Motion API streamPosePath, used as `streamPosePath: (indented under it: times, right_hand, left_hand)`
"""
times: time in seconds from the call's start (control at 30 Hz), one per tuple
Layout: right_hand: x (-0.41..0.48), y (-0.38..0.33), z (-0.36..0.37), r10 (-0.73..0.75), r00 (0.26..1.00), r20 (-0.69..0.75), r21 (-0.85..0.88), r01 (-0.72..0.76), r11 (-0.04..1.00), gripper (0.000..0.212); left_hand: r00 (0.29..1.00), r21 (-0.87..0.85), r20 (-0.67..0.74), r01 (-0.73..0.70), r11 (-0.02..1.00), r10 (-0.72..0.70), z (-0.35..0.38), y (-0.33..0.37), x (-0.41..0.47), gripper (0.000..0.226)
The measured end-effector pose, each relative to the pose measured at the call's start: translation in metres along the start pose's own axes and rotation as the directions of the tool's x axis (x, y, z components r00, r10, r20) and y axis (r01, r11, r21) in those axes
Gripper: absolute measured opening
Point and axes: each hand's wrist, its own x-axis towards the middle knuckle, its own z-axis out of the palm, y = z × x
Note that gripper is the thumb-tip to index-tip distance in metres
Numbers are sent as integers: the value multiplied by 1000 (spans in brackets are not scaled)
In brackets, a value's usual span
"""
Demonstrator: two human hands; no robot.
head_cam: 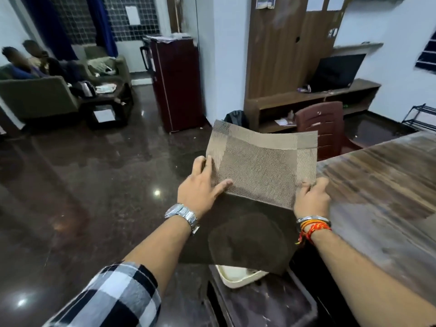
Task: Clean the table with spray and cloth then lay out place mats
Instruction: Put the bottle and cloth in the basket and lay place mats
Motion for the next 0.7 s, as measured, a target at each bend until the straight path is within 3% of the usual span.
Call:
streamPosePath:
  times: [0.23, 0.43, 0.7]
  right_hand:
    - [26, -59, 49, 67, 994, -83, -163, -80, 983, 29]
    - [72, -65, 100, 159, 971, -177, -336, -211, 918, 39]
    - [143, -39, 163, 358, 857, -370, -307, -477, 824, 41]
  left_hand:
    - [995, -31, 64, -78, 997, 79, 15, -49, 92, 95]
    - [964, -93, 149, -206, 974, 218, 70, -64, 194, 87]
    - [786, -190, 388, -442, 877, 480, 160, -35, 340, 87]
